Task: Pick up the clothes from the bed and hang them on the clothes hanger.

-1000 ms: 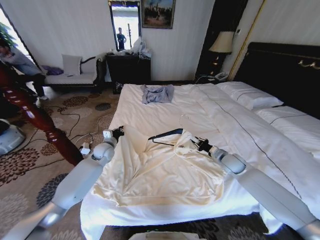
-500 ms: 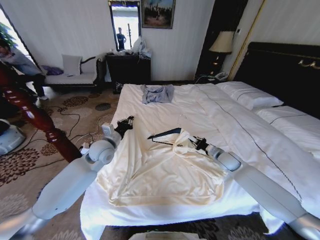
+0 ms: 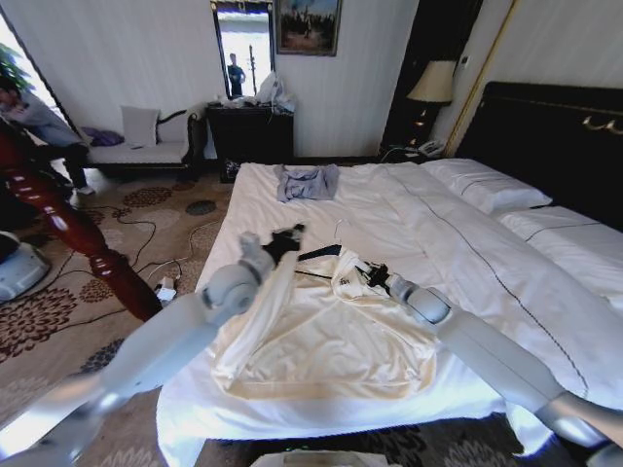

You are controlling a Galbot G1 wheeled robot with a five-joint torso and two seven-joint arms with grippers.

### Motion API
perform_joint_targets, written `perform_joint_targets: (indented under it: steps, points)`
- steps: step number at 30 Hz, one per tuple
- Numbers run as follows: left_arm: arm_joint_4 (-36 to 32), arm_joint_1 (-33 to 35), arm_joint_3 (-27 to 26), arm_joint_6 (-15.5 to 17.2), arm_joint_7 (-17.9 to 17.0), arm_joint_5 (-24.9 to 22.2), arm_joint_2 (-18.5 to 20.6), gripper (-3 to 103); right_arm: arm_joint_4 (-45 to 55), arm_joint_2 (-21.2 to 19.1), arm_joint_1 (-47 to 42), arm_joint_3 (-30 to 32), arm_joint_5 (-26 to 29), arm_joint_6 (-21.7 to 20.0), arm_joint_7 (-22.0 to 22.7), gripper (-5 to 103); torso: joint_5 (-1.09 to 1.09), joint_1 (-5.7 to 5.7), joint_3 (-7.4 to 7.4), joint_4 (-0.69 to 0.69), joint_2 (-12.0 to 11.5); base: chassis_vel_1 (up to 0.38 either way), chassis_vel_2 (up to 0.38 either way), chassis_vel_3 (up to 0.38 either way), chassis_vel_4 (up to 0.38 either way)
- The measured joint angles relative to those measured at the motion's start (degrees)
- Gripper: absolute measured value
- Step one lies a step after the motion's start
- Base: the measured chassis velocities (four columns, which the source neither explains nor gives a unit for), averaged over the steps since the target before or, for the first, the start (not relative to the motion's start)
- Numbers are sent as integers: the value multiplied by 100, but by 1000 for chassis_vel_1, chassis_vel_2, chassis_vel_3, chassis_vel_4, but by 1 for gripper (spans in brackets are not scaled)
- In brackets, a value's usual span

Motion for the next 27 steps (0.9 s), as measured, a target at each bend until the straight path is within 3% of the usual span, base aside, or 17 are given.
perform_joint_targets:
  steps: [6, 18, 24, 27]
  points:
    - [81, -104, 274, 18, -7, -23, -162, 0, 81, -27, -14, 68, 145, -44, 9, 18, -1, 0, 0, 1, 0, 0, 0, 0, 0]
    - [-178, 588, 488, 169, 176, 116, 165, 0, 391, 37, -61, 305, 1090, -316, 235, 18, -3, 0, 0, 4, 0, 0, 0, 0, 0]
    - [-208, 932, 404, 193, 114, 367, 288, -2, 545, -28, -272, 461, 920, -283, 257, 18, -2, 0, 0, 2, 0, 0, 0, 0, 0]
    - [-231, 987, 365, 233, 79, 395, 329, 8, 587, -37, -390, 533, 773, -225, 269, 18, -2, 0, -1, 3, 0, 0, 0, 0, 0]
